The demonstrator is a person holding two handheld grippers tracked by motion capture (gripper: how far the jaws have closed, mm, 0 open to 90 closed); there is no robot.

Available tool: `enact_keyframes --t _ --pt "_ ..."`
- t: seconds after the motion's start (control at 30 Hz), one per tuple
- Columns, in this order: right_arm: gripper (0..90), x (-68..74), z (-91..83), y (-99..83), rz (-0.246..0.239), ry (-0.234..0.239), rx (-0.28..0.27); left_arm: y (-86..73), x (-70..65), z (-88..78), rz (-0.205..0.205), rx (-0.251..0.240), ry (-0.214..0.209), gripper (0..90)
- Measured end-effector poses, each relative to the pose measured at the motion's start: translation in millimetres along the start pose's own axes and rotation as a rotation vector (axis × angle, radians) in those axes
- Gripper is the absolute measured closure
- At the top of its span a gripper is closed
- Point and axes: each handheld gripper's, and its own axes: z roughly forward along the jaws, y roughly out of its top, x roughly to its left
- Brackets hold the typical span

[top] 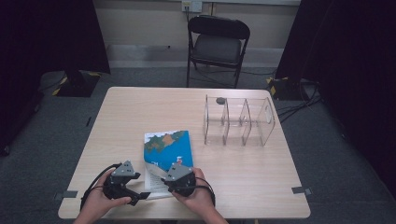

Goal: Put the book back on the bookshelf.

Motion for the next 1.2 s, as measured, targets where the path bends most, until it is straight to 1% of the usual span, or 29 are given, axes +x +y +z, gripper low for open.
enact_keyframes --t 0.03,0.1,0.13,0.2,0.23,0.3,0.33,0.43,0.47,0.53,0.77,0.8,0.93,1.03,1.17,1.2 --pt "67.6 -0.3 -0.3 0.6 -0.009 0.000 0.001 -0.8 0.2 -0.8 0.006 0.009 0.003 15.0" --pt "68.0 -1.1 -0.8 2.1 -0.012 0.001 0.009 -2.4 -0.2 -1.3 0.001 0.003 -0.001 15.1" --pt "68.1 -1.3 -1.0 2.9 -0.005 0.003 0.009 -3.2 -0.1 -2.4 0.006 0.011 0.000 15.0" --pt "68.8 -2.5 -2.0 4.2 -0.003 0.004 0.008 -5.4 -1.3 -2.7 0.004 0.006 0.001 15.0" --pt "69.3 -2.8 -2.7 5.3 -0.003 0.003 0.015 -6.2 -1.6 -3.1 0.007 0.009 0.001 15.0" --pt "69.9 -5.3 -3.7 6.5 0.002 0.002 0.010 -7.8 -1.5 -3.4 0.008 0.013 0.000 15.1" --pt "70.3 -6.6 -4.4 7.7 0.008 0.005 0.010 -8.8 -1.7 -3.4 0.002 0.012 0.001 15.1" --pt "71.2 -11.5 -8.3 12.1 0.024 0.010 0.010 -10.0 -1.4 -3.4 0.002 0.015 0.001 15.0" --pt "71.4 -12.4 -9.3 13.5 0.020 0.009 0.009 -10.1 -1.3 -3.3 0.004 0.016 0.003 15.1" --pt "71.7 -14.6 -11.3 16.8 0.028 0.011 0.011 -10.4 -0.9 -2.3 0.002 0.008 -0.001 15.1" --pt "72.1 -20.3 -14.8 24.1 0.056 0.021 0.019 -11.9 -0.2 -1.0 0.003 0.018 -0.005 15.1" --pt "72.1 -21.4 -15.2 24.9 0.052 0.022 0.015 -12.1 -0.2 -1.1 0.000 0.018 -0.004 15.1" --pt "72.4 -26.7 -17.5 26.7 0.086 0.039 0.010 -12.9 0.5 -0.7 -0.005 0.012 -0.003 15.3" --pt "72.6 -30.5 -18.6 28.3 0.101 0.047 0.008 -13.5 1.4 -0.7 -0.002 0.018 -0.006 15.2" --pt "72.7 -34.0 -19.9 31.3 0.113 0.054 0.006 -14.0 3.6 -2.1 -0.005 0.005 -0.011 15.2" --pt "72.7 -34.8 -20.1 32.2 0.114 0.055 0.008 -14.0 4.1 -2.9 -0.006 0.003 -0.007 15.2"
